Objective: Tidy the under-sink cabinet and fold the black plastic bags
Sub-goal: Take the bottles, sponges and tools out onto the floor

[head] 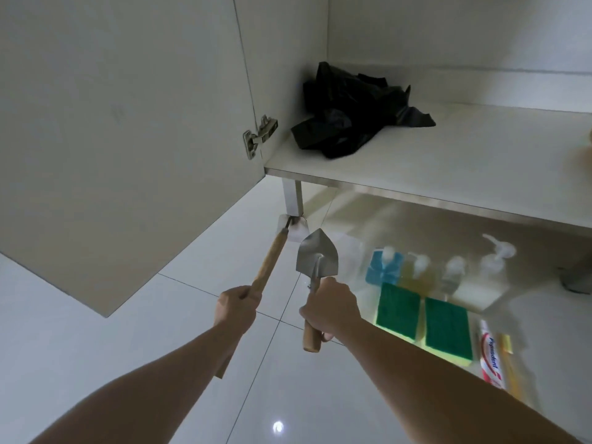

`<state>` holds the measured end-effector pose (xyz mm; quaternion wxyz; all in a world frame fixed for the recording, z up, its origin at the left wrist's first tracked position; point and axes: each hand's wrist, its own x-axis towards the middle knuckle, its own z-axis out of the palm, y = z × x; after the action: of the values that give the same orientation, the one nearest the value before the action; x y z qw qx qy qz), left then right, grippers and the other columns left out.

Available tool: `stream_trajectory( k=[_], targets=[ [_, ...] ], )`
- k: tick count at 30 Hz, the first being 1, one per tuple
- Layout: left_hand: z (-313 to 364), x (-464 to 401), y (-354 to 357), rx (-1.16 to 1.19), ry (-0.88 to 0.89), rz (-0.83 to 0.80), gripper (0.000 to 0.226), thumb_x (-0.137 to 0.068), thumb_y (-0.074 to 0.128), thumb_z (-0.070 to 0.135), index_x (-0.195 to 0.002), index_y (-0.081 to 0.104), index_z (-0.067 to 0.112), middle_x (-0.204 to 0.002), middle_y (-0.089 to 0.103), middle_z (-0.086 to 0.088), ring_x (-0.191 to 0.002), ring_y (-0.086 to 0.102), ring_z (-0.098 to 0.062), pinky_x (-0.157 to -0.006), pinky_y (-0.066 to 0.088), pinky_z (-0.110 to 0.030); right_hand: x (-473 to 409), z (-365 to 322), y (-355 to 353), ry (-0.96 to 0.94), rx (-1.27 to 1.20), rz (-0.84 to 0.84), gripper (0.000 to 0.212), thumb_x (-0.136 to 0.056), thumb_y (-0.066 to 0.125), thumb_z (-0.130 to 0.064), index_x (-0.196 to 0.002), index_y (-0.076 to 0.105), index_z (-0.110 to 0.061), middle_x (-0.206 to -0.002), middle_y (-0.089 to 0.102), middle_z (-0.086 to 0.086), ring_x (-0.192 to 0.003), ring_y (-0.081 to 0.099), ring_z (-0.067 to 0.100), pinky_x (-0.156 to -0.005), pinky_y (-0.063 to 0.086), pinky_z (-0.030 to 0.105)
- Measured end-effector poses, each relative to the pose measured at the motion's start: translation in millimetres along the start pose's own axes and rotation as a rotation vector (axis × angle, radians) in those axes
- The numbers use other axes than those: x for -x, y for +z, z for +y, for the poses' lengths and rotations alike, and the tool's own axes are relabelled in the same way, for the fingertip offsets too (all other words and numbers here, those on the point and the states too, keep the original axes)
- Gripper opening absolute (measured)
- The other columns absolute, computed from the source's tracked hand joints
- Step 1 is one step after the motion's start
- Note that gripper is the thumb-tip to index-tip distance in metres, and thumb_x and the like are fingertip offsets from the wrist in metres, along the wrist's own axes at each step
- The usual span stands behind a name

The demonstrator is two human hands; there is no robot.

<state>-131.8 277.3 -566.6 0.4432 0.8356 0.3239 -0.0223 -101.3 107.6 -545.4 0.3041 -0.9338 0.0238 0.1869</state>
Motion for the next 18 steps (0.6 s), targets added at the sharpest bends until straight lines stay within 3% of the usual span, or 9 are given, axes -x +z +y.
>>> stream_trajectory(
  k=[6,9,11,18],
  targets=[
    [-16,-36,-1,0.083,-0.027,0.039,0.016,-0.093,0.059,0.018,-0.085,0.07,0.008,-0.061,0.045,-0.002,-0.05,0.035,-0.017,-0.048,0.028,-0.023,-16,-15,36,-0.013,-0.034,-0.05,0.028,-0.079,0.064,-0.021,-0.095,0.043,-0.014,-0.085,0.053,-0.002,-0.079,0.056,0.019,-0.055,0.038,0.021],
    [-22,-50,-6,0.075,-0.026,0.043,0.016,-0.093,0.059,0.02,-0.082,0.069,0.013,-0.063,0.046,-0.003,-0.052,0.036,-0.018,-0.051,0.03,-0.025,-14,-18,59,0.001,-0.052,-0.093,0.03,-0.08,0.064,-0.02,-0.102,0.045,-0.012,-0.092,0.049,-0.001,-0.094,0.06,0.023,-0.07,0.052,0.028],
    [-27,-56,-7,0.053,-0.025,0.035,0.014,-0.093,0.06,0.021,-0.084,0.069,0.017,-0.066,0.051,-0.003,-0.053,0.039,-0.017,-0.052,0.032,-0.025,-13,-17,71,0.007,-0.064,-0.105,0.029,-0.08,0.062,-0.016,-0.103,0.045,-0.013,-0.093,0.046,-0.001,-0.101,0.059,0.025,-0.078,0.052,0.03],
    [-41,-62,2,0.034,-0.014,-0.012,0.01,-0.091,0.061,0.022,-0.09,0.071,0.02,-0.072,0.056,0.001,-0.057,0.045,-0.015,-0.052,0.037,-0.024,-24,-24,97,0.008,-0.053,-0.091,0.038,-0.087,0.061,-0.02,-0.12,0.045,-0.009,-0.117,0.059,0.008,-0.113,0.059,0.027,-0.081,0.045,0.028]
  ],
)
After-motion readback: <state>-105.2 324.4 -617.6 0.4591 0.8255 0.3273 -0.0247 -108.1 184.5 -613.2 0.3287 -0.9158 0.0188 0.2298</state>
